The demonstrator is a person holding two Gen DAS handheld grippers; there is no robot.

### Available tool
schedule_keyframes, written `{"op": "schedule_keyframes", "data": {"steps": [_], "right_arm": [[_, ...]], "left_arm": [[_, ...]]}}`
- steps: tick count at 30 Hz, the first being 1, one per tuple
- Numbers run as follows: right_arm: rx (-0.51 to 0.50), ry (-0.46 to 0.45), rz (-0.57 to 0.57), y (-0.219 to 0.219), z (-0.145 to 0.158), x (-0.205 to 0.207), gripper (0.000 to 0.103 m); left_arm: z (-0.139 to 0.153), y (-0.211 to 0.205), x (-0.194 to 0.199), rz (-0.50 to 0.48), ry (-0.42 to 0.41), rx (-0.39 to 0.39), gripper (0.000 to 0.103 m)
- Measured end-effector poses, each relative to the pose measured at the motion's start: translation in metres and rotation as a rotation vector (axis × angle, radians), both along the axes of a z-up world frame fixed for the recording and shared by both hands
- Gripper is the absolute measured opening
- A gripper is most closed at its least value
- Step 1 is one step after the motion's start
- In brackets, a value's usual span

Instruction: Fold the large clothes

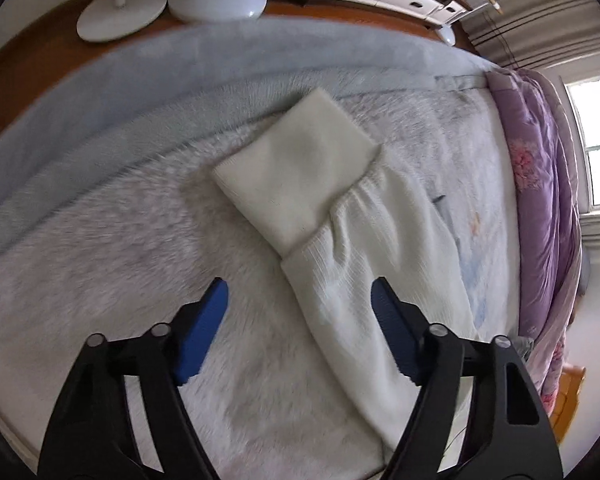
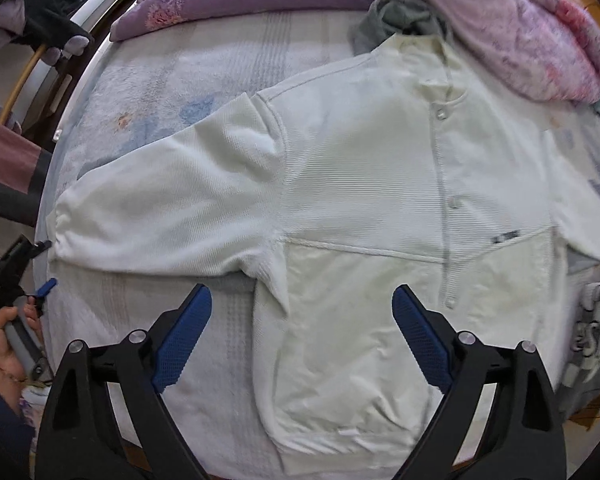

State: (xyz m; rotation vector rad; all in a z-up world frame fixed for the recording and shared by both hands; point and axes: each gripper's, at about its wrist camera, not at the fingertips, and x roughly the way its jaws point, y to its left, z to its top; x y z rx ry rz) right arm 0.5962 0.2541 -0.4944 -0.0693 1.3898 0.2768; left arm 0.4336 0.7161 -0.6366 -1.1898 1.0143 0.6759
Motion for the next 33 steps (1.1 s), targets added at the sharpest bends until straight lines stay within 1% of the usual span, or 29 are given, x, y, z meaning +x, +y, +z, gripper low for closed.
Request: {"op": "schedule_keyframes", "data": {"steps": [1,3,4,5,6,7,8,9,11,13,15,17,18,20,21,22,23,25,26,28,29,30,32,33], "right_arm": [[0.009,0.006,-0.003,0.002,-0.005,0.004,0.087],[0.024,0.017,-0.001,0.006,-0.018,0.014,0.074],[0.029,0.023,0.003,0.008,-0.022,0.018,0.066],[0.036,0.03,0.004,0.009,-0.029,0.024,0.06],[0.042,0.031,0.003,0.01,-0.033,0.027,0.056],[0.051,0.038,0.004,0.011,-0.038,0.033,0.048],[0.064,0.051,0.002,0.011,-0.043,0.038,0.035],[0.086,0.065,-0.006,0.01,-0.049,0.043,0.028],[0.129,0.082,-0.023,0.007,-0.06,0.058,0.01],[0.14,0.076,-0.035,0.007,-0.068,0.072,0.003],[0.14,0.081,-0.04,0.007,-0.08,0.087,0.002],[0.181,0.114,-0.042,0.008,-0.098,0.102,0.002],[0.19,0.128,-0.035,0.009,-0.104,0.106,0.002],[0.178,0.21,-0.004,0.015,-0.135,0.114,0.002],[0.166,0.242,0.003,0.015,-0.147,0.115,0.001],[0.186,0.263,0.01,0.012,-0.161,0.117,0.0],[0.213,0.282,0.001,0.007,-0.164,0.12,0.0],[0.283,0.33,-0.029,-0.005,-0.161,0.126,0.0],[0.347,0.337,-0.02,-0.015,-0.153,0.127,0.003],[0.4,0.315,0.003,-0.04,-0.135,0.128,0.004],[0.422,0.299,0.007,-0.061,-0.124,0.129,0.006],[0.437,0.281,0.002,-0.087,-0.113,0.131,0.006],[0.438,0.242,-0.014,-0.133,-0.095,0.133,0.006],[0.429,0.217,-0.024,-0.163,-0.087,0.136,0.006]], "left_arm": [[-0.004,-0.001,0.002,0.001,0.01,0.001,0.066],[-0.011,0.0,0.006,0.009,0.025,0.017,0.059],[-0.012,0.0,0.005,0.011,0.029,0.029,0.055],[-0.011,0.0,0.006,0.006,0.03,0.047,0.038],[-0.01,-0.001,0.007,-0.011,-0.001,0.049,0.019],[-0.009,-0.001,0.01,-0.019,-0.017,0.05,0.019],[-0.007,-0.002,0.01,-0.026,-0.017,0.058,0.017],[-0.004,-0.002,0.011,-0.033,-0.03,0.066,0.016],[0.008,-0.001,0.009,-0.025,-0.057,0.078,0.015],[0.033,-0.006,0.008,-0.042,-0.097,0.126,0.015],[0.061,-0.016,0.009,-0.065,-0.138,0.188,0.015],[0.084,-0.026,0.014,-0.085,-0.154,0.24,0.015],[0.102,-0.036,0.017,-0.103,-0.17,0.283,0.015],[0.127,-0.051,0.018,-0.128,-0.187,0.341,0.015],[0.148,-0.065,0.024,-0.16,-0.201,0.389,0.015],[0.164,-0.079,0.029,-0.177,-0.224,0.414,0.015],[0.183,-0.096,0.034,-0.197,-0.25,0.444,0.015],[0.214,-0.128,0.052,-0.246,-0.286,0.502,0.015],[0.234,-0.156,0.069,-0.289,-0.317,0.538,0.015],[0.26,-0.199,0.09,-0.352,-0.362,0.559,0.015],[0.266,-0.22,0.105,-0.381,-0.38,0.558,0.015],[0.275,-0.254,0.124,-0.435,-0.409,0.556,0.015],[0.28,-0.301,0.148,-0.502,-0.432,0.567,0.015],[0.279,-0.334,0.167,-0.552,-0.435,0.568,0.015]]}}
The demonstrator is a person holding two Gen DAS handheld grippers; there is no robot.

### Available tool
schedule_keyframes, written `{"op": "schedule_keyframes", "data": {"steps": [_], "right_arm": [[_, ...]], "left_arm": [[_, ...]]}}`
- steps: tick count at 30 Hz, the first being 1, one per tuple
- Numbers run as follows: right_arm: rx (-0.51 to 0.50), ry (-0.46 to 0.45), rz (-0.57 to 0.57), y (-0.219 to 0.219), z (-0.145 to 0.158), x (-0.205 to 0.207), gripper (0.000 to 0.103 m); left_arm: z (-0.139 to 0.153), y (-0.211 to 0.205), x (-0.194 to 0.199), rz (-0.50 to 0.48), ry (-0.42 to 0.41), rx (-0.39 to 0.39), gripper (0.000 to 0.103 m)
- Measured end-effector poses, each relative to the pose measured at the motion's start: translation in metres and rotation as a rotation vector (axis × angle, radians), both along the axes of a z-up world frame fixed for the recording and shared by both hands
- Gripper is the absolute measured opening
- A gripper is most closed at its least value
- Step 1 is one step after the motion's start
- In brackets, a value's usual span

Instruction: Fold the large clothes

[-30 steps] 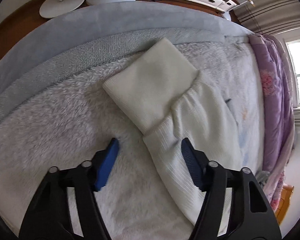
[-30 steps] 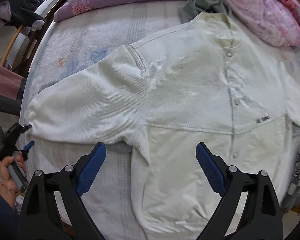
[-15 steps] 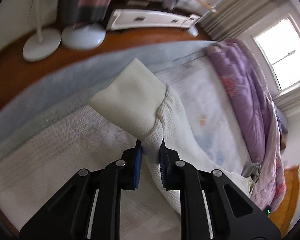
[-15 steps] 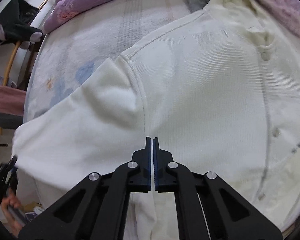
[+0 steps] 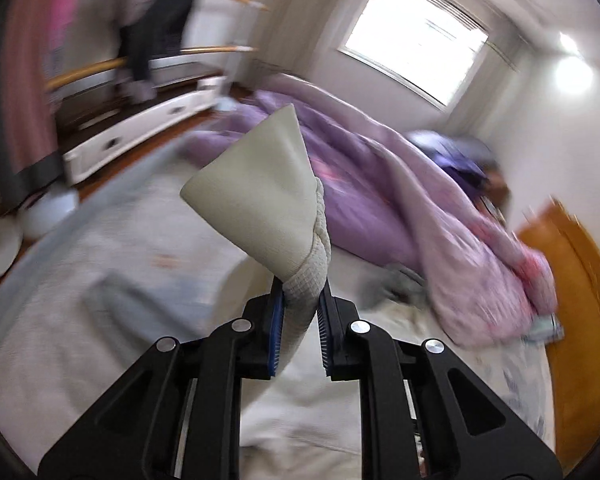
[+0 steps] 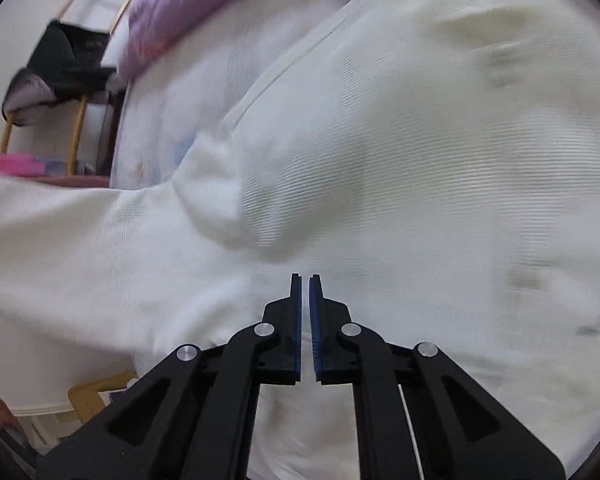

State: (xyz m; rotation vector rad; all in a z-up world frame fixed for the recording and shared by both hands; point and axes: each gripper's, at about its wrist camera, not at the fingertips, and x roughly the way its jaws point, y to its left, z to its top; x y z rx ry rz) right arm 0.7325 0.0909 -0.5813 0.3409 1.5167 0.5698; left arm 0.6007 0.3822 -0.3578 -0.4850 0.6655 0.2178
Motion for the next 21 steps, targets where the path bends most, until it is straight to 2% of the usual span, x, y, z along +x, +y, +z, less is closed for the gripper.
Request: {"op": "schedule_keyframes", "data": {"steps": [3,5,8,9,11,13,16,19,21], "right_arm": [[-0.075,-0.054,-0.057,-0.092,0.021,0.003,0.006],[-0.137,-0.083,-0.121,-0.163,0.031,0.009,0.006],[-0.21,-0.097,-0.24,-0.267,0.039,0.016,0.006],[-0.23,-0.092,-0.275,-0.291,0.038,0.015,0.006],[-0.279,-0.072,-0.403,-0.362,0.038,0.015,0.006],[-0.3,-0.043,-0.537,-0.425,0.034,0.011,0.006],[-0.31,0.025,-0.708,-0.491,0.026,0.007,0.007],[-0.289,0.091,-0.849,-0.556,0.012,-0.003,0.015],[-0.295,0.11,-0.904,-0.58,0.006,-0.007,0.023]], "left_arm": [[-0.02,-0.092,0.05,-0.109,0.026,-0.034,0.015],[-0.036,-0.137,0.073,-0.15,0.049,-0.033,0.015],[-0.078,-0.213,0.105,-0.202,0.114,-0.032,0.015],[-0.099,-0.244,0.119,-0.216,0.16,-0.029,0.015],[-0.131,-0.287,0.13,-0.249,0.225,-0.037,0.015],[-0.155,-0.314,0.136,-0.277,0.281,-0.025,0.015],[-0.199,-0.361,0.138,-0.337,0.374,-0.023,0.015],[-0.231,-0.397,0.139,-0.397,0.444,0.019,0.015],[-0.248,-0.415,0.14,-0.414,0.481,0.022,0.015]]}}
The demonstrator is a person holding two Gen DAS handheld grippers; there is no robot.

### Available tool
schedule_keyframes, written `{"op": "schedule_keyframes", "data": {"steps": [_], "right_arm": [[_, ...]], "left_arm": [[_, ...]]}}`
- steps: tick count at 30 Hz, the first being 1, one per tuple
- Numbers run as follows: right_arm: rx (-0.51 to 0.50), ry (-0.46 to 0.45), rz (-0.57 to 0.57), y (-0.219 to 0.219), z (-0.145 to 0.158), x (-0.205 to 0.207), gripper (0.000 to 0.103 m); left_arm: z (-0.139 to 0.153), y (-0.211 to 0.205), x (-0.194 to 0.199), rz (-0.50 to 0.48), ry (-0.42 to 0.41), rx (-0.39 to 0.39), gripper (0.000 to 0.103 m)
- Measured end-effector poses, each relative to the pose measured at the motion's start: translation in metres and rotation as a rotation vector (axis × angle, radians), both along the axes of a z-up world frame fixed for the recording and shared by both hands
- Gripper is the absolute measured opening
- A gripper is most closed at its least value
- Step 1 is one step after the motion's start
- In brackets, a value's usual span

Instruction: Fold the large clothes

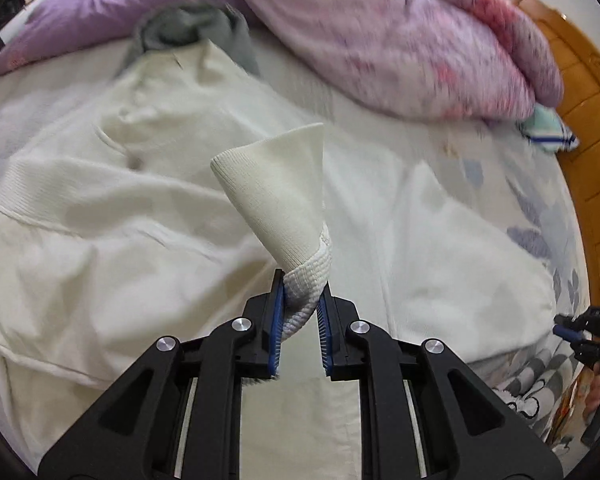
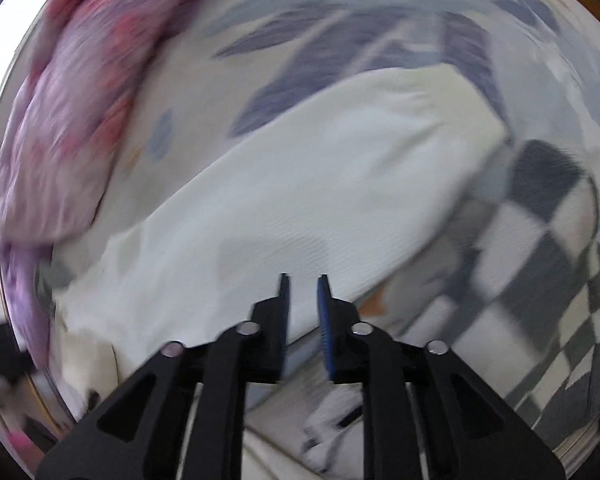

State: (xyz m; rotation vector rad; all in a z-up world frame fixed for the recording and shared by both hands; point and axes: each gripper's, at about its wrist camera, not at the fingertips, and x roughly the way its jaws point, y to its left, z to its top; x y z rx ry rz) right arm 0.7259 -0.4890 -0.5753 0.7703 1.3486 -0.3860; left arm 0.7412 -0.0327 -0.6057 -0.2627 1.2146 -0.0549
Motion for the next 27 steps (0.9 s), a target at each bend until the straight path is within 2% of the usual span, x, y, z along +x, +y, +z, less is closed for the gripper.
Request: {"op": "schedule_keyframes", "data": {"steps": [2,6,9,10,12,14,15,18,22,24,27], "right_arm": [[0.004,0.002,-0.044,-0.018,-0.003,-0.004,0.034],[-0.002,0.001,-0.105,-0.034,-0.001,-0.004,0.036],[0.008,0.035,-0.166,-0.047,-0.004,-0.004,0.039],[0.009,0.041,-0.176,-0.051,-0.005,-0.003,0.039],[0.03,0.065,-0.202,-0.055,-0.009,-0.001,0.039],[0.038,0.096,-0.221,-0.06,-0.011,0.004,0.039],[0.034,0.11,-0.223,-0.061,-0.012,0.006,0.039],[0.023,0.167,-0.246,-0.064,-0.024,0.012,0.039],[0.001,0.257,-0.271,-0.067,-0.05,0.02,0.039],[0.0,0.269,-0.305,-0.069,-0.06,0.021,0.039],[-0.024,0.252,-0.328,-0.067,-0.059,0.02,0.039]], "left_arm": [[-0.01,-0.012,0.001,-0.008,0.008,0.032,0.015],[-0.008,-0.024,0.006,-0.037,-0.014,0.059,0.016],[-0.005,-0.039,0.011,-0.051,-0.04,0.126,0.019],[-0.004,-0.039,0.011,-0.056,-0.033,0.125,0.022],[-0.004,-0.042,0.011,-0.065,-0.021,0.077,0.046],[0.001,-0.05,0.01,-0.087,-0.034,0.052,0.051],[0.003,-0.058,0.009,-0.119,-0.036,0.047,0.057],[0.006,-0.072,0.008,-0.164,-0.046,0.02,0.058],[0.008,-0.062,0.009,-0.124,-0.028,-0.012,0.058],[0.011,-0.047,0.007,-0.088,-0.024,-0.011,0.061],[0.017,-0.024,0.002,-0.047,-0.03,0.011,0.064]]}}
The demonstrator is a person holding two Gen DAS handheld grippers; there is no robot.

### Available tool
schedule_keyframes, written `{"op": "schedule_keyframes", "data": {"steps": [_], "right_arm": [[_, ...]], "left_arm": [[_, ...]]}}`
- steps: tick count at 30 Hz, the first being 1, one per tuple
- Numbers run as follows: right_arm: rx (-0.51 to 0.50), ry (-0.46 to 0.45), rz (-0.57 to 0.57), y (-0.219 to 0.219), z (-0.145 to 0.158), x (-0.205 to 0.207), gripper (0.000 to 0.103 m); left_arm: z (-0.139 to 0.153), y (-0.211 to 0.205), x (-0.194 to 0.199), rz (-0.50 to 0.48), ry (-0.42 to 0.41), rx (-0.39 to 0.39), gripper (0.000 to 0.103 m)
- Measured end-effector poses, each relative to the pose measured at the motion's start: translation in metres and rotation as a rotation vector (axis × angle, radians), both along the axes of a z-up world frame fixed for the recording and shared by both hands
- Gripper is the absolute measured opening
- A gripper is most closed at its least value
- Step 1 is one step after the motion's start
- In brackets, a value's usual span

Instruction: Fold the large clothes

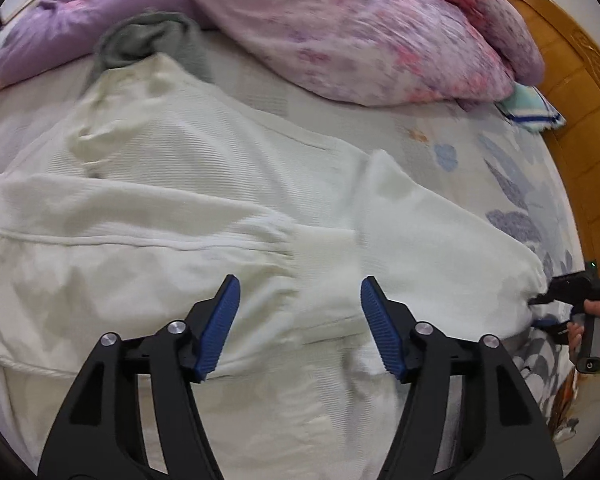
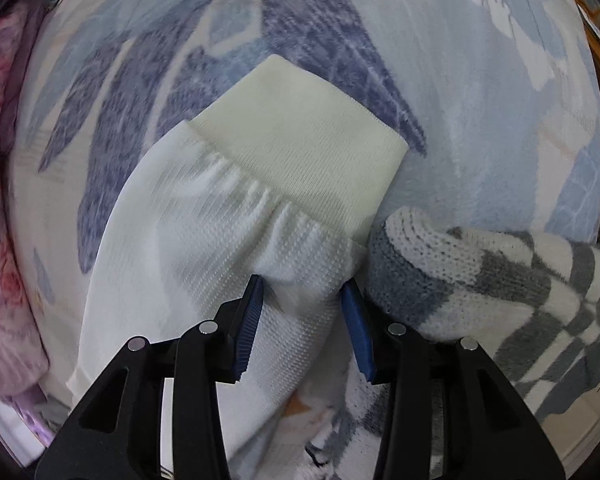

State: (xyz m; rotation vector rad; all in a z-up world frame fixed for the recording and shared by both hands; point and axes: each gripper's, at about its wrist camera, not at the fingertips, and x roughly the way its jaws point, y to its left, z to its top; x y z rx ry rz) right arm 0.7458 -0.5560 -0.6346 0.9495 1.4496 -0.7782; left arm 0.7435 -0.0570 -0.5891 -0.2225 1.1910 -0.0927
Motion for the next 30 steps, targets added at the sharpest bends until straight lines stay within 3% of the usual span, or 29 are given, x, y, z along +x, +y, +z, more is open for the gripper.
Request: {"op": "schedule_keyframes", "data": {"steps": [1,2,5,9,15,19,23,26,30], "right_arm": [[-0.016,-0.014,0.009,0.002,0.002,-0.001,0.037],[-0.037,-0.034,0.024,0.004,0.004,-0.003,0.026],[-0.095,-0.07,0.048,0.009,0.015,-0.014,0.008],[-0.177,-0.15,0.101,0.023,0.042,-0.028,0.004],[-0.362,-0.377,0.265,0.09,0.122,-0.028,0.003],[-0.408,-0.556,0.474,0.185,0.176,-0.012,0.003],[-0.342,-0.706,0.667,0.306,0.209,-0.009,0.003],[-0.261,-0.76,0.816,0.403,0.212,-0.011,0.003],[-0.146,-0.78,1.01,0.529,0.192,-0.022,0.003]], "left_arm": [[0.002,0.01,-0.002,0.015,-0.005,0.01,0.065],[0.003,0.018,-0.004,0.029,-0.004,0.021,0.068],[0.0,0.055,-0.011,0.099,0.024,0.056,0.07],[-0.003,0.11,-0.024,0.195,0.058,0.09,0.07],[0.004,0.188,-0.054,0.312,0.077,0.113,0.07],[0.01,0.234,-0.073,0.359,0.08,0.111,0.07],[0.015,0.27,-0.088,0.388,0.079,0.09,0.07],[0.021,0.294,-0.097,0.399,0.067,0.081,0.07],[0.03,0.333,-0.109,0.412,0.054,0.065,0.07]]}}
